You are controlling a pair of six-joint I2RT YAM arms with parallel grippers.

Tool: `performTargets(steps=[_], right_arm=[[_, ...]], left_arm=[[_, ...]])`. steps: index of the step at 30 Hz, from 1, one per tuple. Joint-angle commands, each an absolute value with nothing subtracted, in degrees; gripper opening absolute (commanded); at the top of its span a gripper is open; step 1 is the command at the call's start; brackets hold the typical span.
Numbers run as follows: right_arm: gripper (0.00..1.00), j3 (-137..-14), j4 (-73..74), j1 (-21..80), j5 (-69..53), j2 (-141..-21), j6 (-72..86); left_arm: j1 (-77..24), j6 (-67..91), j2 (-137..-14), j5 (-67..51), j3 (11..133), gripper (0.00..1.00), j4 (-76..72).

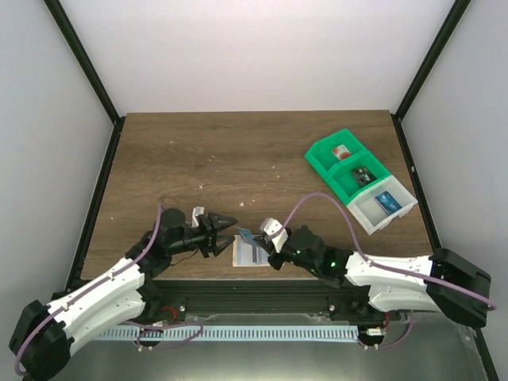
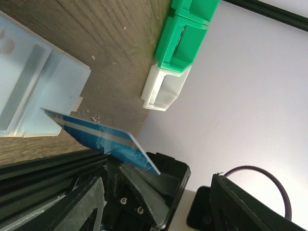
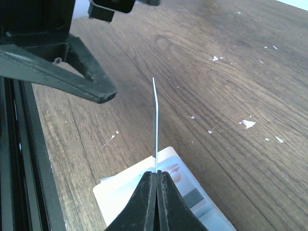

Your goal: Take the credit cards out of the card holder

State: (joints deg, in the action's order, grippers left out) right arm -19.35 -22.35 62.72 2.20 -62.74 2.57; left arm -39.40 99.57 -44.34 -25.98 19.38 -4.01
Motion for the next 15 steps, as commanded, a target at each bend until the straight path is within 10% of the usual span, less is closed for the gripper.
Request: performTargets(steps=[1,15], right_arm=[[0.01,-22.39,-23.4,65.51,6.9,-64.34,-0.57],[0.0,-24.06,-24.8,71.39,14.45,-67.62,-4.01]], left_arm=[[-39.25,102.25,-45.66,-27.71,19.14,0.62,-6.6],[-39.29,104.37,-46.93,-27.97,16.26,0.5,-8.88]])
